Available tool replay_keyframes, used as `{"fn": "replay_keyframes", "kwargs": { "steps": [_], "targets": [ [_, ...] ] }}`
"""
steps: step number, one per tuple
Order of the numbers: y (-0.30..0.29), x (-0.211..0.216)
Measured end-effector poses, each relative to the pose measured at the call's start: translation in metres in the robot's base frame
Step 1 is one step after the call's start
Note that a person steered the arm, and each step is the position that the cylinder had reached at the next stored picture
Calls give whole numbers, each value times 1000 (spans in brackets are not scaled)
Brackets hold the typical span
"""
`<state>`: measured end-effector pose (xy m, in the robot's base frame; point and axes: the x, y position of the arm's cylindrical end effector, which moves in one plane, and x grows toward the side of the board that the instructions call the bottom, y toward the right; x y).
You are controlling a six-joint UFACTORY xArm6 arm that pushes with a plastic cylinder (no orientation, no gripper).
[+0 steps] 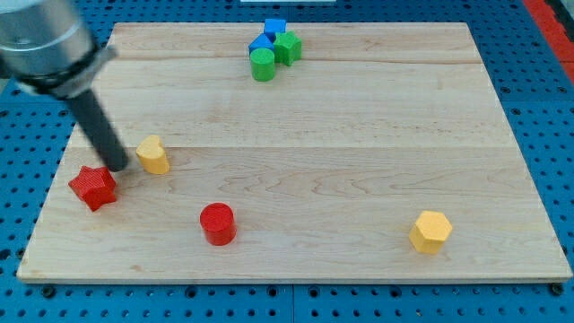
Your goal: Move the yellow heart above to the yellow hexagon
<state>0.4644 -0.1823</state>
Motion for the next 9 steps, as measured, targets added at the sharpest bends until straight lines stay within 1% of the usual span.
{"fn": "replay_keyframes", "kwargs": {
  "steps": [1,3,4,5,6,7,8,9],
  "targets": [
    [79,-45],
    [265,-61],
    [187,-27],
    [147,14],
    [201,36],
    [238,-17],
    [213,-13],
    [201,-34]
  ]
}}
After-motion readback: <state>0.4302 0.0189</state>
